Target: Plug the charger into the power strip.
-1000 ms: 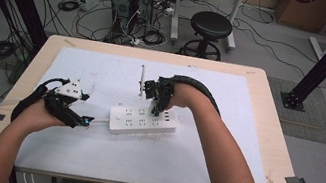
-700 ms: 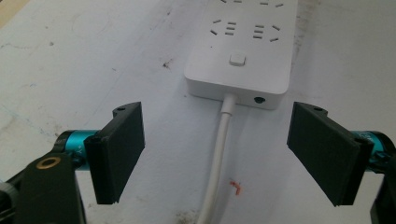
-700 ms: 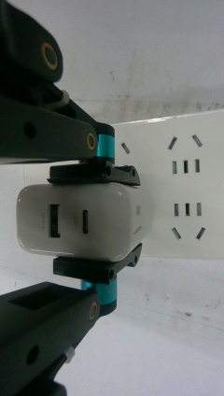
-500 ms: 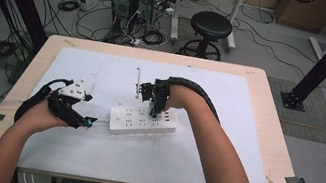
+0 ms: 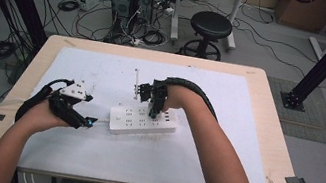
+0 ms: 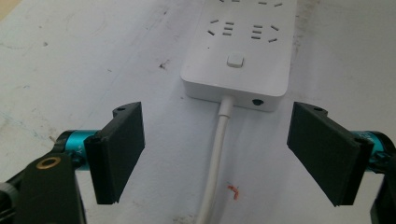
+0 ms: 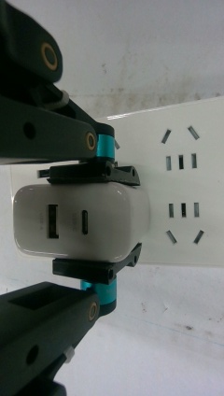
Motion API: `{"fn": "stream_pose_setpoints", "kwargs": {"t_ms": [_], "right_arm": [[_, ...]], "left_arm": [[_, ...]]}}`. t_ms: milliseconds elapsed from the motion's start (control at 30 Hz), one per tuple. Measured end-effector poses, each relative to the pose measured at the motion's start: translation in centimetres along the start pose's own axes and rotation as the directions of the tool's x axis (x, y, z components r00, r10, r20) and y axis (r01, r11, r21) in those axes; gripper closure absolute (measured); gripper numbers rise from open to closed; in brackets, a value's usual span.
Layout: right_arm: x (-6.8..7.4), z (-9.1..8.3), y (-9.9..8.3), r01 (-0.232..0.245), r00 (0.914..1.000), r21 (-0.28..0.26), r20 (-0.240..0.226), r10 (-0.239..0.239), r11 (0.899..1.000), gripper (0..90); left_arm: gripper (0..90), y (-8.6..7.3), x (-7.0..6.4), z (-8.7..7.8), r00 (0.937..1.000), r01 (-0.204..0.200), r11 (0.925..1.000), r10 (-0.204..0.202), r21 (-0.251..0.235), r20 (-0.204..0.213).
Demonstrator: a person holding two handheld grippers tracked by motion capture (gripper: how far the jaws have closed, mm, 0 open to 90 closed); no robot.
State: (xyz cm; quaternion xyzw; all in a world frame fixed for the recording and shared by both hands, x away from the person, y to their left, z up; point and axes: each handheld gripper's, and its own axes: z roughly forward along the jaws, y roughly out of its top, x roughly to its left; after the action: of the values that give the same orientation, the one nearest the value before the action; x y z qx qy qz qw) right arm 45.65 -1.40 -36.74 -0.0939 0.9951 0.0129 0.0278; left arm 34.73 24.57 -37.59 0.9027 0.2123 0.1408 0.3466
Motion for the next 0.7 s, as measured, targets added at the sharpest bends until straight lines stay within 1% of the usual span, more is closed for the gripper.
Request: {"fn": "stream_pose_setpoints", "kwargs": {"t_ms": [100, 133, 200, 233, 267, 433, 467, 500, 533, 567, 600, 633, 667, 700], "right_arm": [[0.0, 0.0, 0.3, 0.001, 1.0, 0.029, -0.001, -0.001, 1.0, 63.9], [0.0, 0.0, 0.5, 0.008, 1.0, 0.041, 0.001, -0.008, 0.999, 63.9], [0.0, 0.1, 0.6, 0.005, 1.0, 0.047, 0.001, -0.005, 0.999, 63.8], [0.0, 0.1, 0.6, 0.005, 1.0, 0.047, 0.001, -0.005, 0.999, 63.8], [0.0, 0.1, 0.3, -0.005, 1.0, 0.026, -0.004, 0.005, 1.0, 63.6], [-0.1, 0.1, 0.1, -0.006, 1.0, 0.003, -0.004, 0.006, 1.0, 63.1], [0.0, 0.0, 0.1, 0.001, 1.0, 0.001, 0.005, -0.001, 1.0, 59.4], [0.0, 0.0, 0.1, 0.001, 1.0, 0.001, 0.005, -0.001, 1.0, 59.4], [0.0, -0.1, 0.0, -0.031, 0.9995, -0.011, 0.008, 0.031, 0.999, 48.0], [0.0, -0.7, -0.3, -0.055, 0.9984, -0.041, 0.013, 0.055, 0.998, 43.3], [0.0, -0.7, -0.3, -0.055, 0.9984, -0.041, 0.013, 0.055, 0.998, 43.3], [0.0, -1.9, -1.2, -0.072, 0.9966, -0.083, 0.034, 0.075, 0.994, 39.3], [0.0, -1.9, -1.2, -0.072, 0.9966, -0.083, 0.034, 0.075, 0.994, 39.3], [0.1, -2.2, -1.5, -0.083, 0.9958, -0.099, 0.03, 0.086, 0.992, 39.3]], "left_arm": [[19.1, 0.3, 0.1, -0.1, 1.0, -0.006, 1.0, 0.006, -0.002, -0.006], [19.1, 0.5, 0.1, -0.2, 0.9999, -0.008, 0.9999, 0.008, -0.007, -0.007], [19.1, 0.5, 0.0, -0.3, 1.0, -0.006, 0.9999, 0.006, -0.016, -0.007], [19.1, 0.5, 0.0, -0.3, 1.0, -0.006, 0.9999, 0.006, -0.016, -0.007], [19.1, 0.5, -0.2, -0.6, 0.9999, -0.006, 0.9997, 0.006, -0.026, -0.014], [19.1, 0.4, -0.3, -1.0, 0.9999, -0.005, 0.9995, 0.005, -0.033, -0.012], [19.1, 0.4, -0.3, -1.1, 0.9999, -0.008, 0.9996, 0.008, -0.029, -0.013], [19.1, 0.4, -0.3, -1.1, 0.9999, -0.008, 0.9996, 0.008, -0.029, -0.013], [19.1, 0.4, -0.2, -1.0, 0.9999, -0.005, 0.9995, 0.004, -0.033, -0.013], [19.1, 0.4, -0.2, -1.0, 0.9999, -0.011, 0.9996, 0.011, -0.025, -0.01], [19.1, 0.4, -0.2, -1.0, 0.9999, -0.011, 0.9996, 0.011, -0.025, -0.01], [19.1, 0.5, 0.0, -1.0, 0.9998, -0.016, 0.9996, 0.016, -0.023, -0.008], [19.1, 0.5, 0.0, -1.0, 0.9998, -0.016, 0.9996, 0.016, -0.023, -0.008], [19.1, 0.5, 0.0, -1.0, 0.9998, -0.016, 0.9996, 0.016, -0.023, -0.008]]}}
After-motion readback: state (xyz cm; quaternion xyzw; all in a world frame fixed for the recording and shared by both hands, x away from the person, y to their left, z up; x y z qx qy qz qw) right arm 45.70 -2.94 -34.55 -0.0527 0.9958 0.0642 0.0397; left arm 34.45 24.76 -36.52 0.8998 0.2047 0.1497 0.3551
